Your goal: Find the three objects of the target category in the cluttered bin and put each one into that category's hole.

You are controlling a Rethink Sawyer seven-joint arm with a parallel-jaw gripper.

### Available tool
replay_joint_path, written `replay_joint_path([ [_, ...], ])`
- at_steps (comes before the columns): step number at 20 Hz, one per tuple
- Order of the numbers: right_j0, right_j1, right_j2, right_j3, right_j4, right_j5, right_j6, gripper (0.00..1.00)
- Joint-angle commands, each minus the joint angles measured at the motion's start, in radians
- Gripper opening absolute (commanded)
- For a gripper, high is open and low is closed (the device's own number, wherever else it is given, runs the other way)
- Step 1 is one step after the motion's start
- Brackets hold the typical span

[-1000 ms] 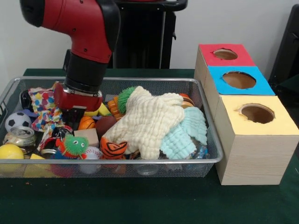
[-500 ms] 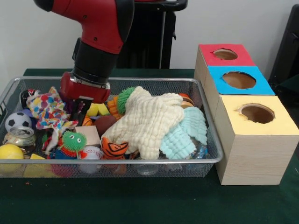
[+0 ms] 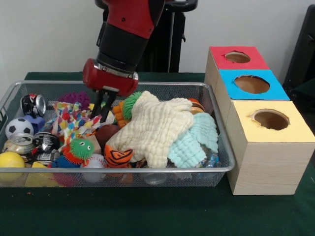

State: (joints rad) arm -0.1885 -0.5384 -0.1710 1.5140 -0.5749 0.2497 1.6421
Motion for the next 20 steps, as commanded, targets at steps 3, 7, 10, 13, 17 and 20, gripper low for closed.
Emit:
replay_joint_path([
  [3,0.0,-0.084,0.073,0.073,0.105,0.182,0.088,0.0],
  [7,0.007,-0.138,0.089,0.102,0.144,0.218,0.076,0.0],
  [10,-0.004,-0.171,0.111,0.124,0.173,0.24,0.059,0.0],
  [13,-0.012,-0.202,0.127,0.149,0.199,0.261,0.043,0.0],
  [17,-0.01,-0.228,0.139,0.169,0.23,0.286,0.04,0.0],
  [20,0.007,-0.254,0.135,0.193,0.25,0.296,0.055,0.0],
])
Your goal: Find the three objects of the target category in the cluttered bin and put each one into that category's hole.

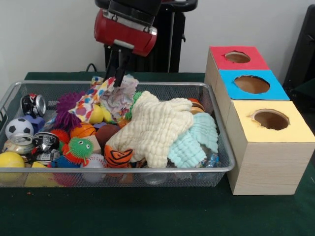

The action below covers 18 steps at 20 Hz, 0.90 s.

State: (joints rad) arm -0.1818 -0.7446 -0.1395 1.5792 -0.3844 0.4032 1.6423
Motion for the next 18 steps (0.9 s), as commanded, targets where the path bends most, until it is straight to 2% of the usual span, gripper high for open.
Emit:
replay_joint_path([
  [1,0.005,-0.051,0.101,0.131,0.064,0.141,0.062,0.0],
  [11,0.068,-0.121,0.104,0.192,0.136,0.122,0.12,0.0],
  [18,0.056,-0.159,0.195,0.235,0.214,0.069,0.1,0.0],
])
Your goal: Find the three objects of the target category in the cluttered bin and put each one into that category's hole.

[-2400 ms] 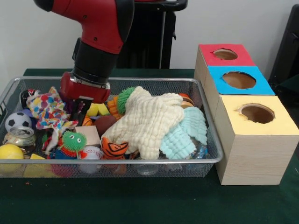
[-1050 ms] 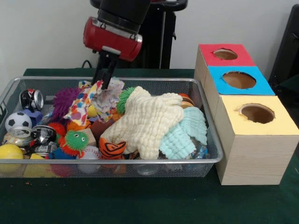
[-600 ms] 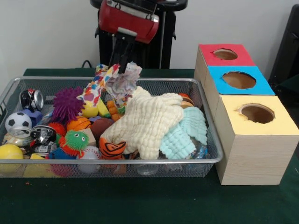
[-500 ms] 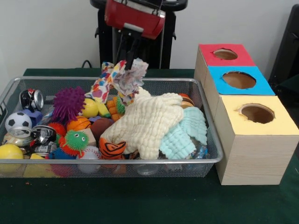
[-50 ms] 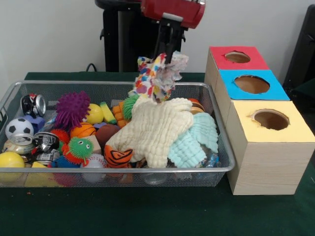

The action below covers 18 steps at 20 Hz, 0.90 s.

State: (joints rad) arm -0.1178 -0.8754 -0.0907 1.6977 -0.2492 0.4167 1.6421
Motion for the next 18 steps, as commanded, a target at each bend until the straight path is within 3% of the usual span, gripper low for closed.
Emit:
replay_joint_path([
  [1,-0.013,-0.034,0.161,0.121,0.09,0.046,0.096,0.0],
  [6,-0.052,-0.057,0.235,0.14,0.123,-0.019,0.074,0.0],
  [18,-0.143,-0.088,0.438,0.083,0.146,-0.09,0.025,0.0],
])
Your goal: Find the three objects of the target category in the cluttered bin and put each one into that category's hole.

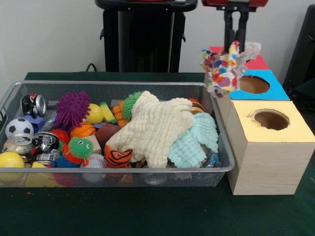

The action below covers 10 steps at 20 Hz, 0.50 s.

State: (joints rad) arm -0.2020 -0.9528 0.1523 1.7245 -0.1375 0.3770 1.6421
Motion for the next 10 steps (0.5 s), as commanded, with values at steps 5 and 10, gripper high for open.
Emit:
replay_joint_path([
  [5,-0.061,0.014,0.215,0.06,0.006,-0.122,0.075,0.0],
  [10,-0.011,0.072,0.163,0.032,-0.028,-0.207,0.126,0.0],
])
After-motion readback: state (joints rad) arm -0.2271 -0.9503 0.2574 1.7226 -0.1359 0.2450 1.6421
